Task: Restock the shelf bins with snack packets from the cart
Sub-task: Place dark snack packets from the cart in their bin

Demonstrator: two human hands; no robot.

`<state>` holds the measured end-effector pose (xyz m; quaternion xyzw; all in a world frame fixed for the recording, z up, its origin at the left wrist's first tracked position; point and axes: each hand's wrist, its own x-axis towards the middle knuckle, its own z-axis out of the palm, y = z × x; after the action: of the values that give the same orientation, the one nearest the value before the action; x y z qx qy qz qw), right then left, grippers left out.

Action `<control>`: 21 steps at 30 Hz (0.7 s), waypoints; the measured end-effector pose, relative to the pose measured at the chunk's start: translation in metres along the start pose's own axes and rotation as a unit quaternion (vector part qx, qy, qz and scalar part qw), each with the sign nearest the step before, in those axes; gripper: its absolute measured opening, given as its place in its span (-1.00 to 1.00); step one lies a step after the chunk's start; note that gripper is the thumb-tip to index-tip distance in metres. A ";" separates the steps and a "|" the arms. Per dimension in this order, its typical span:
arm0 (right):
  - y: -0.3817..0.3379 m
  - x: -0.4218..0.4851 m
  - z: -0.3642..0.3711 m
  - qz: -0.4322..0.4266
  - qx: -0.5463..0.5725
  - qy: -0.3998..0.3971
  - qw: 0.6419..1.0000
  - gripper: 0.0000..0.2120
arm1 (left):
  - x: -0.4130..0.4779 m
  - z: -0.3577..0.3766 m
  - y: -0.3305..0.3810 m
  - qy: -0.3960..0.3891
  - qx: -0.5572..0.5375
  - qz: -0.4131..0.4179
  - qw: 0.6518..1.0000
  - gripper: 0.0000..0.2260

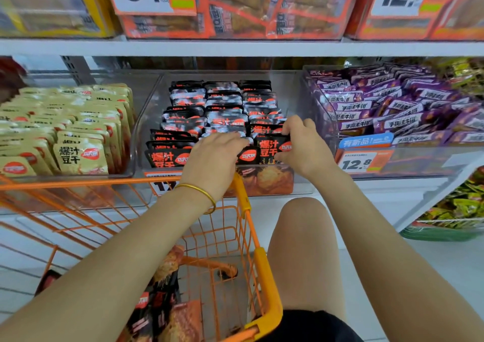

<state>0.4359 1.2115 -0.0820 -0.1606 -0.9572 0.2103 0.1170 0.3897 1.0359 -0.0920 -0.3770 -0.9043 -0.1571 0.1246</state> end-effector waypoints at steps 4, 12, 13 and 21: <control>-0.017 -0.015 -0.014 -0.010 -0.068 0.098 0.993 -0.51 | -0.025 -0.017 -0.012 0.090 -0.041 0.015 0.995 -0.65; -0.120 -0.074 0.037 -0.262 -0.052 -0.250 0.931 -0.77 | -0.127 -0.048 -0.083 0.020 -0.005 -0.033 0.999 -0.68; -0.132 -0.075 0.055 -0.279 -0.105 -0.319 0.900 -0.75 | -0.137 -0.046 -0.093 -0.010 0.001 -0.062 0.998 -0.68; -0.143 -0.070 0.185 -0.182 -0.187 -0.450 0.854 -0.69 | -0.156 -0.026 -0.135 -0.245 -0.032 -0.238 0.939 -0.73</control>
<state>0.4091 0.9959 -0.1938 0.1098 -0.9388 0.0515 -0.3223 0.4019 0.8360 -0.1475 -0.1817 -0.9645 -0.1138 -0.1540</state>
